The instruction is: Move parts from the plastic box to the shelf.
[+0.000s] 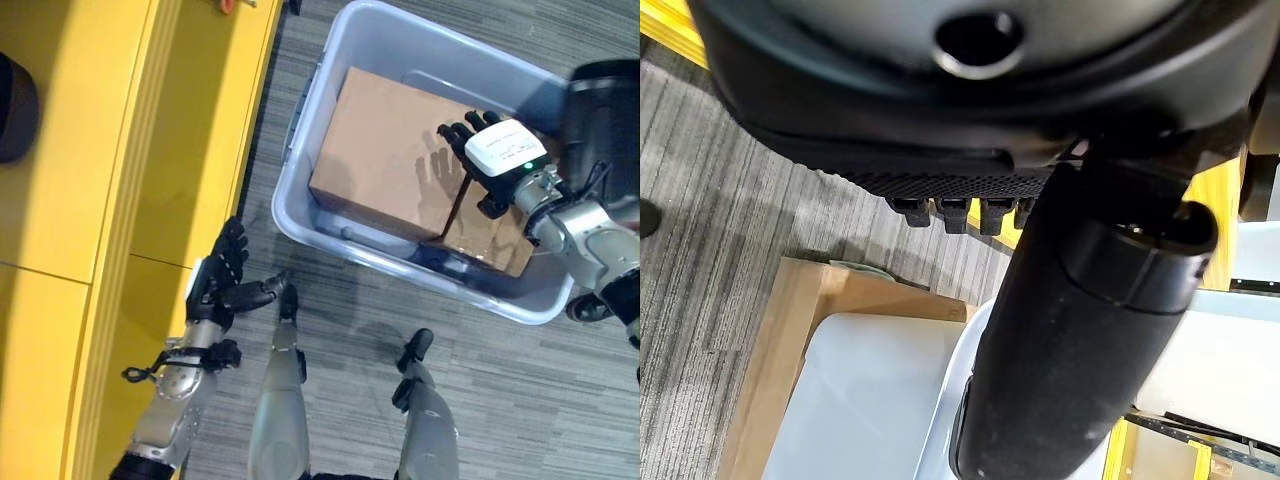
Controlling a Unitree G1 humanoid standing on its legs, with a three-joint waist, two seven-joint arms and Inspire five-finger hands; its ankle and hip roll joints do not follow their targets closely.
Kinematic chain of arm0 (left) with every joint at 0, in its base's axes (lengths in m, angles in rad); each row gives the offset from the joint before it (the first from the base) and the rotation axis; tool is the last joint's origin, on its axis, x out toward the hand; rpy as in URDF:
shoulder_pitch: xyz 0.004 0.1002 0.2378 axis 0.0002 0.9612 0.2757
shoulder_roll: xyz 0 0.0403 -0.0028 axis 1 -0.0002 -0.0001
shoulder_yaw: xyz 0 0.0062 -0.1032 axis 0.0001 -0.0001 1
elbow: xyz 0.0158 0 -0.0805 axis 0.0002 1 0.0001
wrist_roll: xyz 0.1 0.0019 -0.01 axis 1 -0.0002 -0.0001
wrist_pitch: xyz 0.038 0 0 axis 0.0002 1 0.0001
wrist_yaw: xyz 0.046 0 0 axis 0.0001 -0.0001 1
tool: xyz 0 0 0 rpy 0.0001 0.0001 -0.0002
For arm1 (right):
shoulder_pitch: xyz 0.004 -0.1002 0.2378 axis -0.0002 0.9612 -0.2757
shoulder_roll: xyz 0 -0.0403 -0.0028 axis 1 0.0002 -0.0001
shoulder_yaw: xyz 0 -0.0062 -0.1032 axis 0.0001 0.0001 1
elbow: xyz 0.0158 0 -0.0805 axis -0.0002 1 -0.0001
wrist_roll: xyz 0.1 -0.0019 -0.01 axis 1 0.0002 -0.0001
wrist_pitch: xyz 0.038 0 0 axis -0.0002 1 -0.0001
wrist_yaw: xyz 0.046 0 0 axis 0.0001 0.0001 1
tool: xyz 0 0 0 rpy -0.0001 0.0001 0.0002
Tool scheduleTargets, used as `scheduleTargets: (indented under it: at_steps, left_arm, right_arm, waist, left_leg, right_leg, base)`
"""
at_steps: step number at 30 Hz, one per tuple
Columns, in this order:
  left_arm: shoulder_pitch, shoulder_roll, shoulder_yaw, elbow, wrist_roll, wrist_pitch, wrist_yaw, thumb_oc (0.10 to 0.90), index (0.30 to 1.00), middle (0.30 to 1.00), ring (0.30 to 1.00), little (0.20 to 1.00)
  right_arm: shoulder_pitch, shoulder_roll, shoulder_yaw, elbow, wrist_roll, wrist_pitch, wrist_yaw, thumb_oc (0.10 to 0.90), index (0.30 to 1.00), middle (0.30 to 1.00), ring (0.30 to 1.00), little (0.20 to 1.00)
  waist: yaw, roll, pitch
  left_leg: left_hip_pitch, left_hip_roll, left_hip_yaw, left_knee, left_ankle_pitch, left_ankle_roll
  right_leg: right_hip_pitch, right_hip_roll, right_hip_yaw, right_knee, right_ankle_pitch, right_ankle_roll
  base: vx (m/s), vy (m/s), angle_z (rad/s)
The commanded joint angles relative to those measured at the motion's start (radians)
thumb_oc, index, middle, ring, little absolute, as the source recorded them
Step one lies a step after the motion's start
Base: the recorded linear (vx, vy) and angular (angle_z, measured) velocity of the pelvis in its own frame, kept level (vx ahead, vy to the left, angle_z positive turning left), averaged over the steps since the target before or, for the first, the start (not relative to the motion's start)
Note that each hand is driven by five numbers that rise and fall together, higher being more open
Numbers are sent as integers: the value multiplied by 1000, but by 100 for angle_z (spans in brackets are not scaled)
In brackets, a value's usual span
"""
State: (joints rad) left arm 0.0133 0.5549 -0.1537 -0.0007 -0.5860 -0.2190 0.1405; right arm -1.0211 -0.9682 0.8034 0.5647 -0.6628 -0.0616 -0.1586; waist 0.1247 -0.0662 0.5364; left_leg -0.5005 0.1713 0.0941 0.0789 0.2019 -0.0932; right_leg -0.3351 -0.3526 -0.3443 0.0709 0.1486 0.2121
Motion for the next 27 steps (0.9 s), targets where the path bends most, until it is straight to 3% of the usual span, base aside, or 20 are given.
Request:
scheduleTargets:
  at_steps: [1, 12, 27]
  left_arm:
    - [-18, -24, 12, -87, -7, -71, -15, 900, 1000, 1000, 1000, 1000]
    - [-23, -35, 11, -82, -6, -72, -6, 900, 1000, 1000, 1000, 1000]
    - [5, -32, 25, -95, -2, -66, 8, 900, 1000, 1000, 1000, 1000]
  right_arm:
    - [-94, -31, -59, -22, 47, 17, -78, 900, 1000, 1000, 1000, 1000]
    - [-50, -1, -149, -72, 93, 23, -109, 900, 1000, 1000, 1000, 1000]
    - [-77, 38, -133, -132, 93, 20, -99, 900, 1000, 1000, 1000, 1000]
  waist:
    - [-13, 9, -16]
    - [-27, 8, -16]
    - [-12, 11, -16]
  left_leg:
    - [118, 93, 40, -8, -61, -85]
    - [111, 88, 53, 3, -64, -80]
    - [63, 99, 43, 6, -63, -83]
  right_leg:
    - [57, -45, -13, 25, 10, 29]
    - [57, -52, -8, 9, 29, 33]
    - [20, -39, -22, 24, 11, 29]
  base:
    - [0, 0, 0]
    - [0, 2, -1]
    - [4, -4, 1]
